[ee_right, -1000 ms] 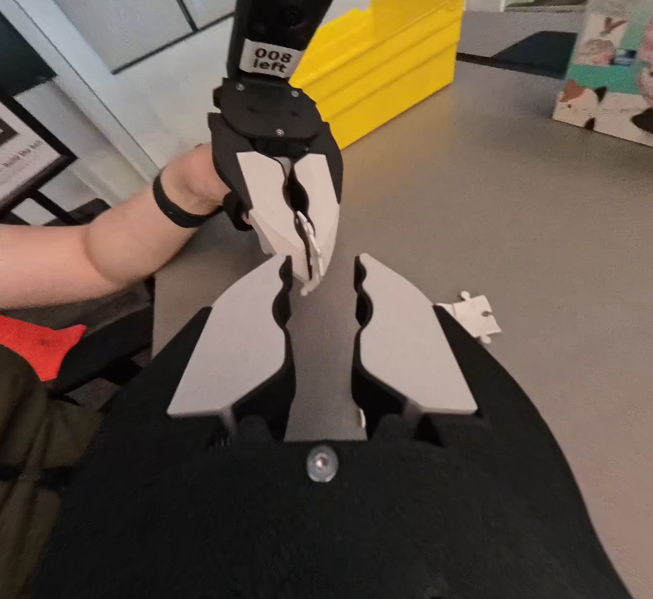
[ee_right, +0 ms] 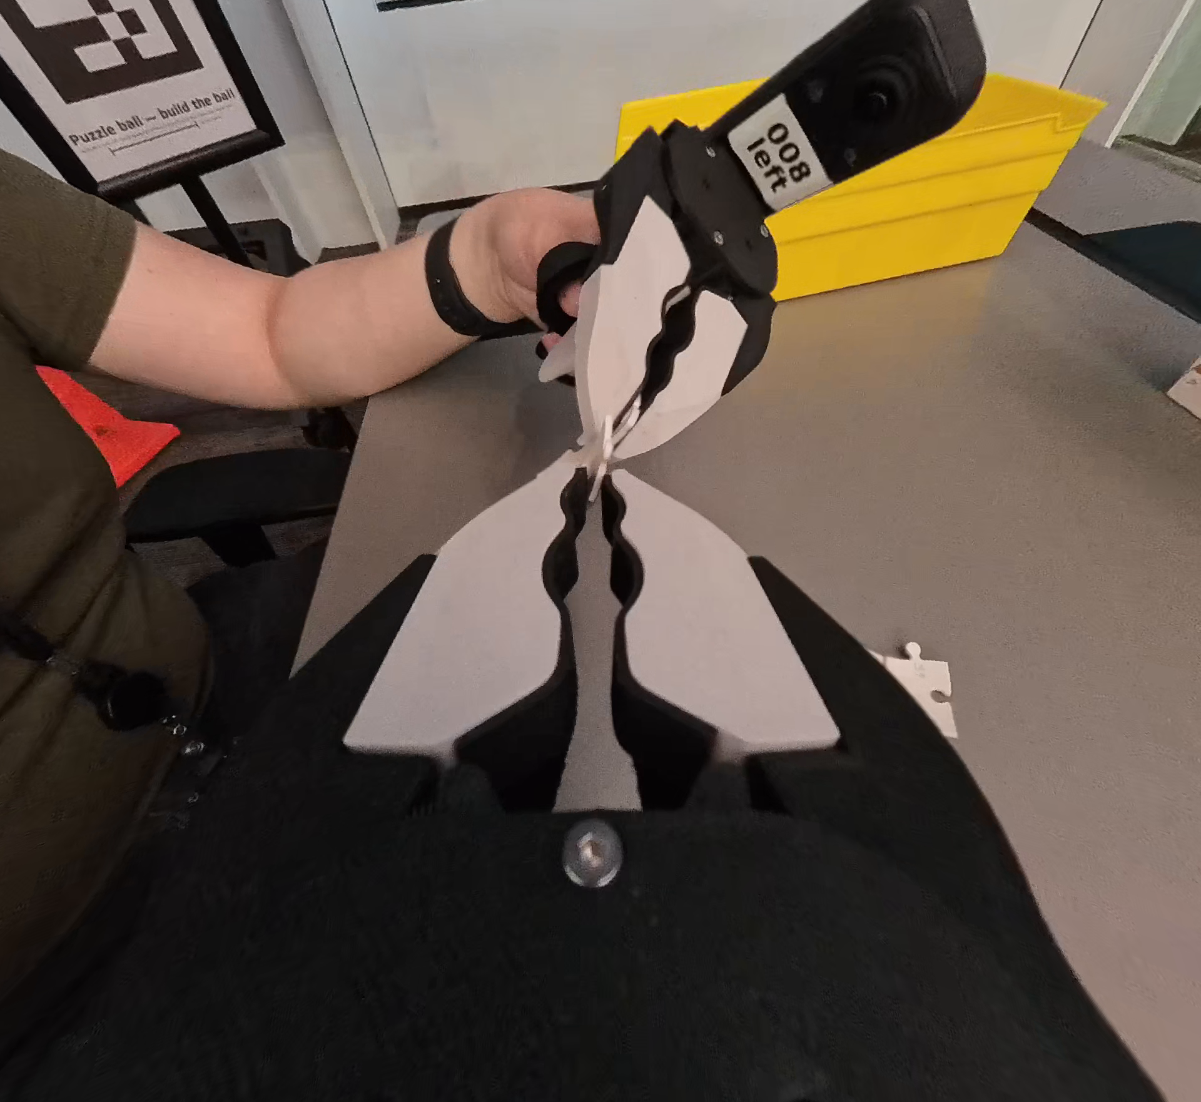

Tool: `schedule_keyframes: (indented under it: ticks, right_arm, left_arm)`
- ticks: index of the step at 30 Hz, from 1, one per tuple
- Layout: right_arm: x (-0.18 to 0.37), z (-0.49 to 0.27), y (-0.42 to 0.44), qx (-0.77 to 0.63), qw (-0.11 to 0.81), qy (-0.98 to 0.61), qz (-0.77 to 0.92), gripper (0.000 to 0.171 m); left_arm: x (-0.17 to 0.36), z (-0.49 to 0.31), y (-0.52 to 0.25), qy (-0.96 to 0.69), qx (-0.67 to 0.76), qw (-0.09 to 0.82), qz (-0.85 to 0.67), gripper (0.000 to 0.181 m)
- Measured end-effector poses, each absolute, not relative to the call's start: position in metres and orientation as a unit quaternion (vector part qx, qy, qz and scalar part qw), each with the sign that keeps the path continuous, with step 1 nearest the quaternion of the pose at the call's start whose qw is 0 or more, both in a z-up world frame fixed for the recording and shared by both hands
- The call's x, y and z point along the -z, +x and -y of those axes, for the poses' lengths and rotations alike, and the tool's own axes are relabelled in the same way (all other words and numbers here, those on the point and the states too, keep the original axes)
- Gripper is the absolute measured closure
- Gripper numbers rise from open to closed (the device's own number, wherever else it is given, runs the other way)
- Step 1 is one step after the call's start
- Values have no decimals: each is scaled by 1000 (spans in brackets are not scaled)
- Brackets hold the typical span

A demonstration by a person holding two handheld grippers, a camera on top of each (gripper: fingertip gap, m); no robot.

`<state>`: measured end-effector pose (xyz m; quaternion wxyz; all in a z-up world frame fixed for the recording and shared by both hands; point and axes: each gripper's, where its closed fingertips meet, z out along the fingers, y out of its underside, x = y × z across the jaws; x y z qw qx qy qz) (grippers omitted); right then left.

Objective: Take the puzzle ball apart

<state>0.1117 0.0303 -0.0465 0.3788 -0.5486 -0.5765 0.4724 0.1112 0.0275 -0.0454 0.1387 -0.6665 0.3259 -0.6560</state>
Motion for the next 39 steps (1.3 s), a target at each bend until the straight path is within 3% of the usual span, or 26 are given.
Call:
schedule_keyframes:
  ticks: [16, 25, 29, 32, 39]
  right_arm:
    - [57, -77, 91, -564, 230, -590, 530, 168]
    - [68, -88, 95, -562, 340, -530, 537, 168]
    - [66, -93, 100, -560, 350, -530, 533, 168]
    - [64, -89, 105, -598, 300, -526, 525, 168]
    - [63, -109, 108, -569, 336, -560, 500, 168]
  left_arm:
    - [54, -73, 94, -702, 537, 309, -350, 179]
    - [65, -83, 100, -704, 459, 385, -382, 178]
    - [66, -71, 111, -693, 482, 361, -396, 179]
    - [69, -72, 116, -696, 464, 369, -404, 179]
    - [63, -83, 105, -699, 467, 392, -375, 179]
